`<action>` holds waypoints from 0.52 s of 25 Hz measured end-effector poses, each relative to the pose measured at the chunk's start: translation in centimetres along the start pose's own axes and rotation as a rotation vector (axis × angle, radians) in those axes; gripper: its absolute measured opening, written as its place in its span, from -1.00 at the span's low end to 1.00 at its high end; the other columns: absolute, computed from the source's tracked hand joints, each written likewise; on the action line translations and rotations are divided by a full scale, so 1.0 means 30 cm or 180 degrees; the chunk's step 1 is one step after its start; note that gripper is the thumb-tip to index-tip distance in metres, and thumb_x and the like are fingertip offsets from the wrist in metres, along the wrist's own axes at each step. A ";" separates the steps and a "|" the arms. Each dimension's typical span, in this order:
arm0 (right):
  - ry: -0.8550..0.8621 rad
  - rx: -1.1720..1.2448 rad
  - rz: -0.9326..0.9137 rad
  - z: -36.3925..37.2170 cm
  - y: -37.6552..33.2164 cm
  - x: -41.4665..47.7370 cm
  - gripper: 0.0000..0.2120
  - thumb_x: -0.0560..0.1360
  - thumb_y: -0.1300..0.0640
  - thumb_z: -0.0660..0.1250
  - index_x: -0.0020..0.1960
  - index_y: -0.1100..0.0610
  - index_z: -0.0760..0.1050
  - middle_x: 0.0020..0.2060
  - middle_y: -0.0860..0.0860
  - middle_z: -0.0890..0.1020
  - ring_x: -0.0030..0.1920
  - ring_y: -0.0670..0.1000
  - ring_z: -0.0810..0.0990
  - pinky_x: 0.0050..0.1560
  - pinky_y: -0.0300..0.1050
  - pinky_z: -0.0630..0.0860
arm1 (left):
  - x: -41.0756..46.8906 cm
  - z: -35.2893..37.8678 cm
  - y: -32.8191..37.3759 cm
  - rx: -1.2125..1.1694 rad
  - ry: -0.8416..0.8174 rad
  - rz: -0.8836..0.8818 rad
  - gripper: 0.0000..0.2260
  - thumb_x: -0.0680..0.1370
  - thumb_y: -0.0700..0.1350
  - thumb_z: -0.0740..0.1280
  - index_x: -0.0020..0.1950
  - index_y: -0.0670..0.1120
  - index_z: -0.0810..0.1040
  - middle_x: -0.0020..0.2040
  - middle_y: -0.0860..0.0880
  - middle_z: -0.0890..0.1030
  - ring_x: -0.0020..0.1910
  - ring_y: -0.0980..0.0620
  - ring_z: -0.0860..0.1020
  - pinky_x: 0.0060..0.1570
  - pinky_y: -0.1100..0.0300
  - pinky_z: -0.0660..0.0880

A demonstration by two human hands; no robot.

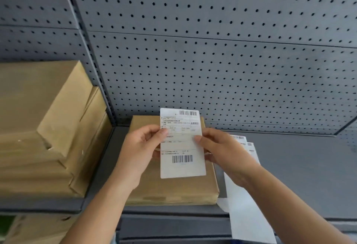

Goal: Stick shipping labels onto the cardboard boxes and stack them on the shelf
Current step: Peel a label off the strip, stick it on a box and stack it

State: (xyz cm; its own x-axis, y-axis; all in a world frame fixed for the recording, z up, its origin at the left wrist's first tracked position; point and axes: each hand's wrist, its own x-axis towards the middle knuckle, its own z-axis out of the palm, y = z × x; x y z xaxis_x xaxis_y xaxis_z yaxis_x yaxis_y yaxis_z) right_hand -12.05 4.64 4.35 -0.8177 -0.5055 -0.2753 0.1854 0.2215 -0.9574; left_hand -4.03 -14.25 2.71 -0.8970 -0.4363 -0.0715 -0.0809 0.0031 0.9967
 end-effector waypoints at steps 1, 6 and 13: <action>0.0004 0.0004 0.0036 0.024 0.014 0.023 -0.84 0.63 0.14 0.31 0.16 0.13 0.60 0.02 0.01 0.75 0.04 0.03 0.73 0.18 0.12 0.62 | 0.012 -0.021 -0.014 0.0112 -0.0005 -0.0037 -0.90 0.59 -0.06 0.39 0.01 -0.03 0.70 -0.07 -0.01 0.76 -0.08 -0.02 0.72 -0.10 -0.05 0.60; 0.0353 -0.0291 0.0111 0.096 0.066 0.118 -0.91 0.60 0.18 0.35 0.03 0.14 0.62 -0.08 0.07 0.75 -0.08 0.05 0.75 0.04 0.15 0.67 | 0.090 -0.095 -0.084 0.0858 -0.0015 -0.0050 -0.90 0.61 -0.11 0.38 0.04 -0.01 0.70 -0.10 0.05 0.75 -0.12 0.13 0.72 -0.13 0.00 0.70; 0.0799 -0.1661 -0.0346 0.133 0.097 0.186 -0.81 0.55 0.12 0.40 0.11 -0.03 0.46 -0.31 0.05 0.65 -0.32 -0.04 0.65 -0.33 -0.09 0.61 | 0.159 -0.116 -0.129 0.2101 0.0111 0.0218 -0.85 0.59 -0.05 0.42 0.10 -0.04 0.72 -0.07 0.14 0.71 -0.22 0.40 0.52 -0.30 0.54 0.39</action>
State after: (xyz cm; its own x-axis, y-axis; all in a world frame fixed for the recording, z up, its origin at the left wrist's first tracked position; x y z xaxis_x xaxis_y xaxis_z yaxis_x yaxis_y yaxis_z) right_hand -13.90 -0.85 -0.31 -0.9329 -0.3494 -0.0879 -0.1474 0.5927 -0.7918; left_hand -6.47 -19.48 -1.37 -0.8958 -0.4445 0.0035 -0.2835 0.5775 0.7656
